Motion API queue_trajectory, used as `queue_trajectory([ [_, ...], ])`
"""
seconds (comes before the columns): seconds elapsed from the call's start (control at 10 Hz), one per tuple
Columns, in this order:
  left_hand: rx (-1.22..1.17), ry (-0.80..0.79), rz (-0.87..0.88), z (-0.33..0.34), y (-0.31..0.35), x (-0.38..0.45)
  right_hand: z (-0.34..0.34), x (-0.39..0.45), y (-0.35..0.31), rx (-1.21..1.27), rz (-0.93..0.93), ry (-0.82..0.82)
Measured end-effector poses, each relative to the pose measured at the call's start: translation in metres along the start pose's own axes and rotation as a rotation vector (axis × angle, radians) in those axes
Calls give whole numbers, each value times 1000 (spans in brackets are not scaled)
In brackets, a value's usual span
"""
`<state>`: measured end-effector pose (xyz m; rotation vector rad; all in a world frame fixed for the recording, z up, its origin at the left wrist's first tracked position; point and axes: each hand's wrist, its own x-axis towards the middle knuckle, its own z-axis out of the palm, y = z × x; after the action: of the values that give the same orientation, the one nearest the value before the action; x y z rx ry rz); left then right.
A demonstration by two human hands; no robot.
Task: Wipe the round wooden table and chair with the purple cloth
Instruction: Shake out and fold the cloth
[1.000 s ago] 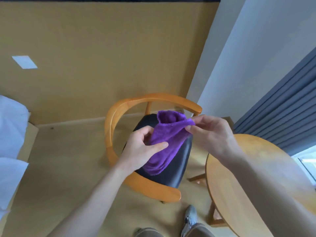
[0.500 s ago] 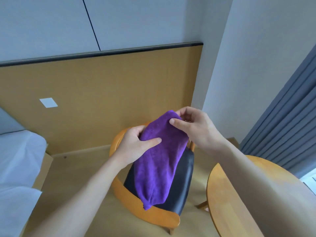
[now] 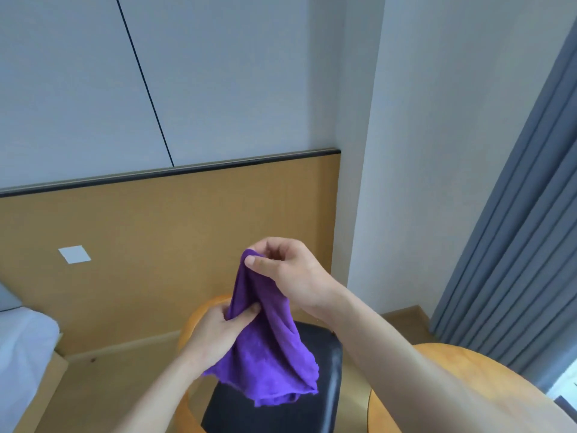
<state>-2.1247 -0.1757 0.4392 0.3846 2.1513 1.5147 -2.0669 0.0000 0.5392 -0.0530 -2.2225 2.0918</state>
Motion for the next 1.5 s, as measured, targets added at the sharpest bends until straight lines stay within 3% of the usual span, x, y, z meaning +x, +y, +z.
queue_trajectory([
  [0.2, 91, -30, -22, 3, -22, 3, 11, 14, -11, 74, -20, 46],
  [0.3, -20, -40, -43, -2, -30, 7, 20, 23, -20, 179, -49, 60],
  [0.4, 98, -67, -42, 34, -159, 39, 28, 35, -30, 237, -74, 106],
  [0.5, 145, 66, -30, 50, -163, 31, 29, 42, -30, 255, -72, 182],
  [0.6, -96, 24, -18, 106, -70, 33, 23, 44, -21, 310, -24, 257],
  [0.7, -342, -101, -185, 39, -20, 43, 13, 39, -3, 315, 50, 358],
  [0.8, -299, 130, -209, -52, 47, 39, 3, 34, 15, 355, 137, 444],
  [0.9, -570, 25, -67, -67, 83, 38, -15, 38, -2, 520, 122, 435],
  [1.0, -866, -154, 220, -99, 136, 42, -47, 42, -45, 771, -161, 303],
  [1.1, -703, -51, 333, -108, 144, 52, -45, 41, -44, 459, -123, 262],
  [1.2, -420, 42, 103, -67, 107, 67, -2, 48, 5, 290, 73, 109],
  [1.3, -148, 11, 129, -54, 83, 74, 16, 73, 44, 63, 108, 247],
  [1.4, 19, -20, 109, -68, 89, 73, 1, 86, 39, -144, 173, 402],
  [1.5, 120, 13, 127, -86, 109, 77, -30, 92, 16, -231, 231, 420],
])
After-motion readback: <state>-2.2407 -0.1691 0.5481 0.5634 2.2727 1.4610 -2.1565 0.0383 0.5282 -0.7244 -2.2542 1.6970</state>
